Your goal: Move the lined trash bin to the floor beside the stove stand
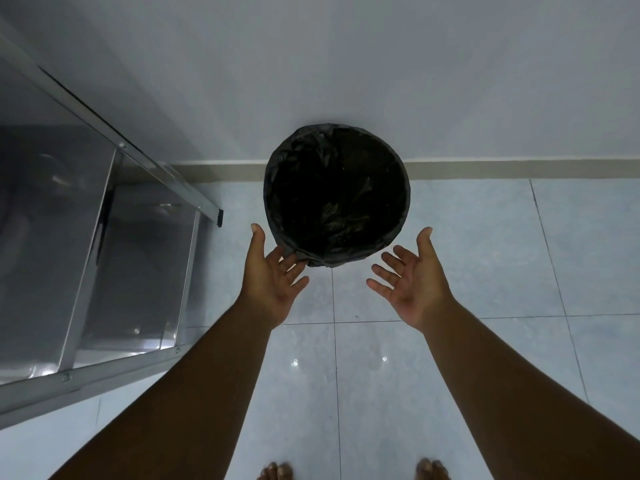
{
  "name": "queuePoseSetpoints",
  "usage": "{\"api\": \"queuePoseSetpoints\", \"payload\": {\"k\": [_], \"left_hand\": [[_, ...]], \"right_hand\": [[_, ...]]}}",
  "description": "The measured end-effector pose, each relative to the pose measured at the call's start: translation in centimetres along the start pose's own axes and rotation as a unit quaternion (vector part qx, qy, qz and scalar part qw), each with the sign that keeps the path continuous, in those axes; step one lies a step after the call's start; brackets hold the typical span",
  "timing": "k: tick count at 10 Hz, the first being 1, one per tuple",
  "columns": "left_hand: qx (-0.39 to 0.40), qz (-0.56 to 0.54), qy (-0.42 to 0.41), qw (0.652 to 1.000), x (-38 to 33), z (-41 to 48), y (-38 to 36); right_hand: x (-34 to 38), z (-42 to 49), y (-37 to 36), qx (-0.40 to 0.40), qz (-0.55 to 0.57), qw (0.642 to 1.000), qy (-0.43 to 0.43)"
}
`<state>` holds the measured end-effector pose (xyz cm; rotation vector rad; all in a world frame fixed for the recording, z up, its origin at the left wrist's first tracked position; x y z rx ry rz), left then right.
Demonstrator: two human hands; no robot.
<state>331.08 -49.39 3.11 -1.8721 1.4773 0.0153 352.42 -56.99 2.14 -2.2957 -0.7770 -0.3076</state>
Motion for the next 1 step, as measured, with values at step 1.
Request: {"api": "queuePoseSetpoints", "payload": {"k": [1], "left_hand": [[-0.038, 0.054, 0.01, 0.998, -0.36, -2.89, -0.6]], "right_hand": [[0.69, -2.88, 0.0, -0.016, -0.034, 0.999, -0.001]]}}
Point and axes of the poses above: each hand's wrist, its own z-axis towards the middle knuckle, its own y-axis out of the back of the hand, x = y × z, the point moved 2 cm from there along z, towards the middle knuckle, and after that the axes turned 11 degrees about x, right-handed, at the moved point
